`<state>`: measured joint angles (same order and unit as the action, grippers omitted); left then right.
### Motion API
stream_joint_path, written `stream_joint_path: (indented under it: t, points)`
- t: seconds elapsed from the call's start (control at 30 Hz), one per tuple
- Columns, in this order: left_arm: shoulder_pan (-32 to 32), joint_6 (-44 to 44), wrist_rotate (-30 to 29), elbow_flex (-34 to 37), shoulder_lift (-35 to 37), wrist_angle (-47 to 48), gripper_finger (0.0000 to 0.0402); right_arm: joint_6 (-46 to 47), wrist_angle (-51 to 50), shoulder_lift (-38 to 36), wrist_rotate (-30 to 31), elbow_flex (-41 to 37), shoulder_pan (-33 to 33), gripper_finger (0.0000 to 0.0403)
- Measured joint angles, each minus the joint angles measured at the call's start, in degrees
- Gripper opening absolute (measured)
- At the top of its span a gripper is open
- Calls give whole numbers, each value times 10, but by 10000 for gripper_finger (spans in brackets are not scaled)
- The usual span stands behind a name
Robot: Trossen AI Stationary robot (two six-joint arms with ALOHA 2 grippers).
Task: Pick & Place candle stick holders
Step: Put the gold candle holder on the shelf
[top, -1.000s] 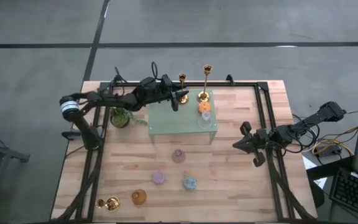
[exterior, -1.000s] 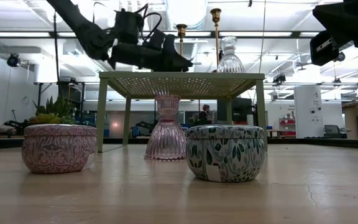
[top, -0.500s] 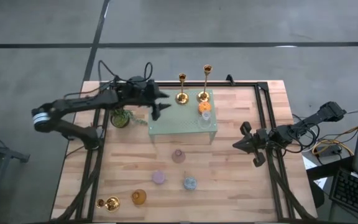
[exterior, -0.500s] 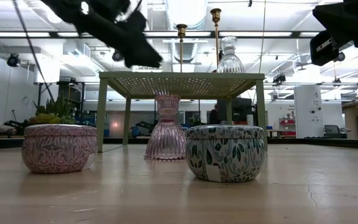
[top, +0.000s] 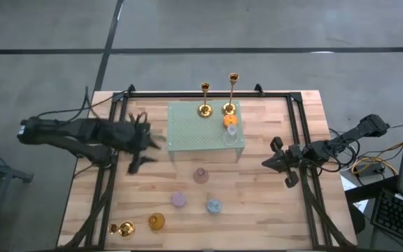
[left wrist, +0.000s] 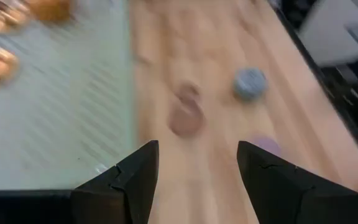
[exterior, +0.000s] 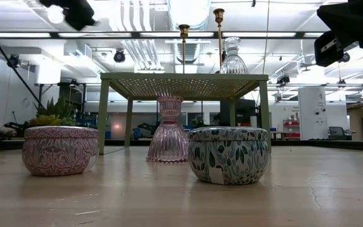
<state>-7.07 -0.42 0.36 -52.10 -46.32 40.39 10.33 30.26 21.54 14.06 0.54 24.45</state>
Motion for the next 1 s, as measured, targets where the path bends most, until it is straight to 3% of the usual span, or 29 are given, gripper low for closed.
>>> stream_joint_path:
  t: [0.2,0.53,0.7,1.0]
  points:
    - [-153,-82,-62,1,7,121,220,0,0,0,0,0,0,8]
    - [-339,-359,-56,43,-24,208,207,0,0,0,0,0,0,8]
    - [-431,-497,-33,58,-49,200,190,0,0,0,0,0,0,8]
    - [-562,-630,-30,70,-143,102,179,1,0,0,0,0,0,8]
